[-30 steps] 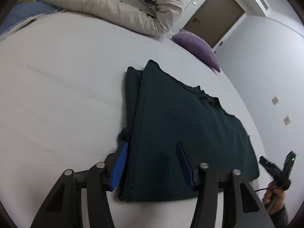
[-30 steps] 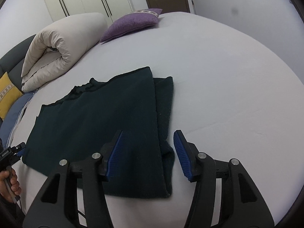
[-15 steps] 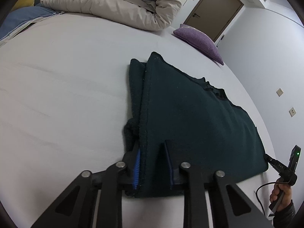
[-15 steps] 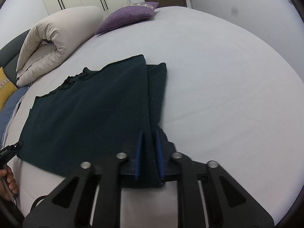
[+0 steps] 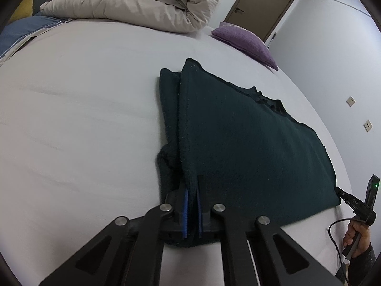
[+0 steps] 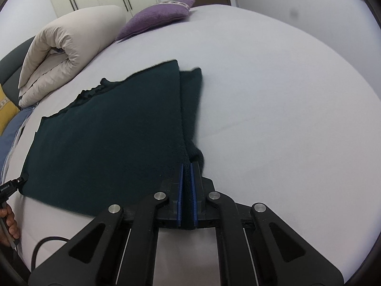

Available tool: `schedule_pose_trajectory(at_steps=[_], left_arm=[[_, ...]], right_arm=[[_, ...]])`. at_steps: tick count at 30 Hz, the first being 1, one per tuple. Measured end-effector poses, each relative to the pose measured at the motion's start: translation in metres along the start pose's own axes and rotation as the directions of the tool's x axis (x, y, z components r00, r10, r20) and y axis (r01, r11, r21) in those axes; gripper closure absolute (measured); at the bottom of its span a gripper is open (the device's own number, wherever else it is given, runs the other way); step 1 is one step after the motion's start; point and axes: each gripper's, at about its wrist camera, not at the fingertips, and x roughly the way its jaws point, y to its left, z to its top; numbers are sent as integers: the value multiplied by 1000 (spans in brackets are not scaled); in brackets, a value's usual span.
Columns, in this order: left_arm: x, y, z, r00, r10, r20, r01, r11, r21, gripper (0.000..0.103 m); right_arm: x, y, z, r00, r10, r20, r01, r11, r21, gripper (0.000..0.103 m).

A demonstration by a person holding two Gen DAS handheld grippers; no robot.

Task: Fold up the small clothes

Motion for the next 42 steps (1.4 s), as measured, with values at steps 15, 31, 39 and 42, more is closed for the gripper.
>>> schedule_pose_trajectory(at_steps=[15,31,39,42], left_arm=[[-8,19,-3,998,-70,1,70,993,-96,92],[24,-108,-5,1000,0,-24,5,981,195,75],[19,-76,-22,1000,3,-31,3,984,180,80],[8,-59,-26,999,-16,-29,20,989,147,81]], right_arm=[[-6,-4,0,999,-35,1,35,998,43,70],[78,153,3,801,548,-243,-517,836,183,69],[74,59,-9,817,574,-53,-520,774,362,82],[58,12,-14,868,496,16,-463,798,386,84]])
